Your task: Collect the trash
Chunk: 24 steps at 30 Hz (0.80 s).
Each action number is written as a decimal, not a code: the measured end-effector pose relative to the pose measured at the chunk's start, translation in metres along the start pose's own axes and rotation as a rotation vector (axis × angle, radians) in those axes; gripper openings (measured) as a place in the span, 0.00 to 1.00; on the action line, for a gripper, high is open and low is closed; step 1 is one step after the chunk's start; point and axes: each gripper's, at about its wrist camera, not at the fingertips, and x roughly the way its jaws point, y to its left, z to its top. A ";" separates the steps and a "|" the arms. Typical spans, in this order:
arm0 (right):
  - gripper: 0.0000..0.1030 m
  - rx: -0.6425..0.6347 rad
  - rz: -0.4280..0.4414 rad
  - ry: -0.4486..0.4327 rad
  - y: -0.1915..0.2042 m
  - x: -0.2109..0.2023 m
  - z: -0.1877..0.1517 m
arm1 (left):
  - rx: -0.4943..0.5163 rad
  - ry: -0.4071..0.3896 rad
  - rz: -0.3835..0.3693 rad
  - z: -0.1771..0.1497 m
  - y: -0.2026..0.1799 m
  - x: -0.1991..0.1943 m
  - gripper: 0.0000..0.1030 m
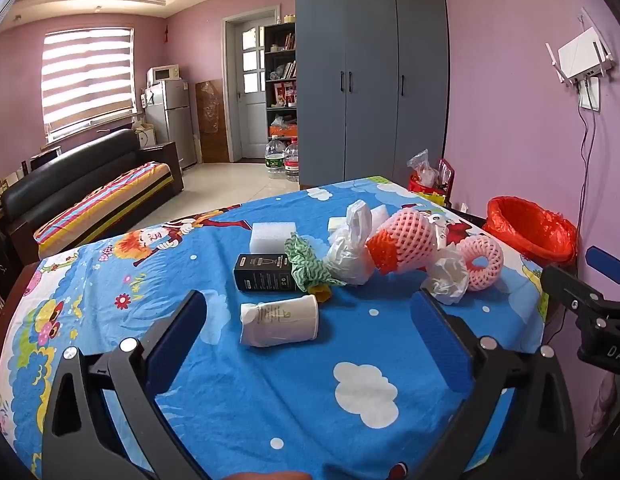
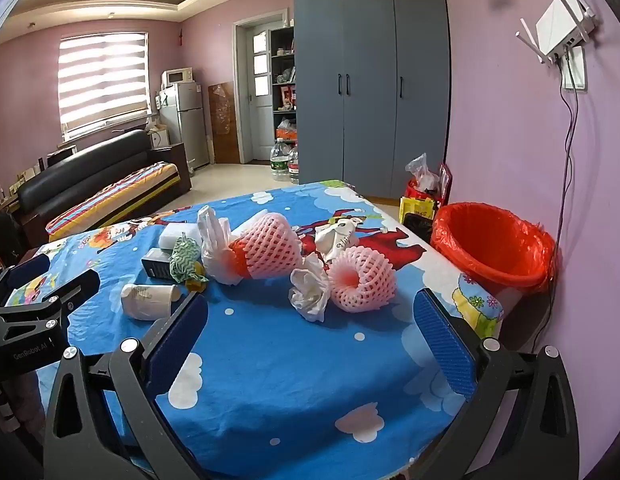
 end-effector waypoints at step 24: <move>0.94 0.025 0.005 0.013 -0.007 0.004 -0.003 | -0.001 0.004 0.001 0.000 -0.001 -0.001 0.96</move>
